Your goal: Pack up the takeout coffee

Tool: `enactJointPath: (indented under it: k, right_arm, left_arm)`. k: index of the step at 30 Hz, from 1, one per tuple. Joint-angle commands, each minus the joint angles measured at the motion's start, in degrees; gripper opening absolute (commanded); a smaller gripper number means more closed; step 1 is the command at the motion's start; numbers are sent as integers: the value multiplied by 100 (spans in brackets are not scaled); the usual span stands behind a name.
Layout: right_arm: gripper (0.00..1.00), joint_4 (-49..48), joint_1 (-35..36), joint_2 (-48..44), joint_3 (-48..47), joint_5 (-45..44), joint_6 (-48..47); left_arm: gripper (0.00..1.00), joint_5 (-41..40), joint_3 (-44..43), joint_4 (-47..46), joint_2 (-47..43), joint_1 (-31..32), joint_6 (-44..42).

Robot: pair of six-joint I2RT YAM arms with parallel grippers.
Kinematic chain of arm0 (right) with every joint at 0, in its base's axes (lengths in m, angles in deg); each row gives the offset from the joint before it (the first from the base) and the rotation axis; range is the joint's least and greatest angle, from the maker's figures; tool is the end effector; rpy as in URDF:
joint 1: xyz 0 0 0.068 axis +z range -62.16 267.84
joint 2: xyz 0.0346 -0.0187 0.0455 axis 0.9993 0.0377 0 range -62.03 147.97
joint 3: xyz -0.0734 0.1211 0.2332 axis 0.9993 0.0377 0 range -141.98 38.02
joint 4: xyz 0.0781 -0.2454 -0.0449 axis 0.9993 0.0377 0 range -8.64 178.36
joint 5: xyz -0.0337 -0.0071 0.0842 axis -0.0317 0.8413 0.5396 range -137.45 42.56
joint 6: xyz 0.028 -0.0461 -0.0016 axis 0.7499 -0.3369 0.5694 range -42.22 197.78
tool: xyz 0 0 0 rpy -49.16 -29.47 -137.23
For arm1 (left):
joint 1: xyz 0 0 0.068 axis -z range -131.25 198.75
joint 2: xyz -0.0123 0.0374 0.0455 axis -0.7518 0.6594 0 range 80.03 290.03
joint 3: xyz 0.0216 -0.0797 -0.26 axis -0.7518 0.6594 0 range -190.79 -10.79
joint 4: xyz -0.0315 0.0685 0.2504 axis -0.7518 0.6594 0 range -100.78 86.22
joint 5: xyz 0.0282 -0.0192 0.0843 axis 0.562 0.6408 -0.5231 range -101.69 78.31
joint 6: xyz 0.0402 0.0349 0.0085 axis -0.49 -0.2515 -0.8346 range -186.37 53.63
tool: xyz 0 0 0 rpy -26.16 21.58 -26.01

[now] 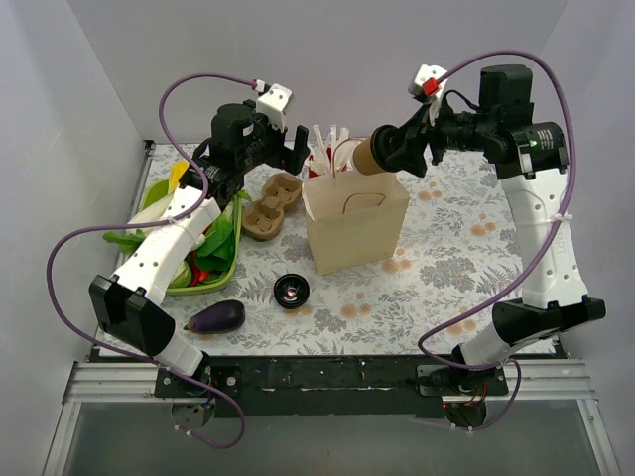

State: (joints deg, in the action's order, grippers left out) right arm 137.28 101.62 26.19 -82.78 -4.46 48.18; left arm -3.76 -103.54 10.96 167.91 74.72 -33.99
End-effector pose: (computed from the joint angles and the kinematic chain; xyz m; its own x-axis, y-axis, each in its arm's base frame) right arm 0.2641 0.0897 0.5202 0.0518 -0.3593 -0.9318 -0.8703 0.4414 -0.2186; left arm 0.3160 -0.1593 0.4262 -0.5162 -0.3386 -0.7867 0.3268 0.7712 -0.5464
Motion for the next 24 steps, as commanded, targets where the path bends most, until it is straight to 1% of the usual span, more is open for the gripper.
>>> enactJointPath:
  k: [1, 6, 12, 16, 20, 24]
  right_arm:
    - [1, 604, 98, 151, -357, -668, -836]
    - [1, 622, 265, 107, 143, -809, -1161]
    - [1, 517, 555, 326, 530, -800, -1197]
    - [1, 472, 722, 502, 583, -958, -1267]
    - [1, 621, 898, 599, 644, -1177, -1643]
    - [1, 780, 1065, 337, 943, -1406, -1951]
  left_arm:
    - [97, -335, 81, -205, -288, -22, -188]
    - [97, -327, 213, -240, -359, -22, -180]
    - [97, -239, 178, -249, -333, -31, -144]
    - [97, -204, 187, -258, -332, -31, -162]
    - [97, -160, 205, -258, -324, -31, -171]
    - [97, -133, 249, -284, -341, -31, -171]
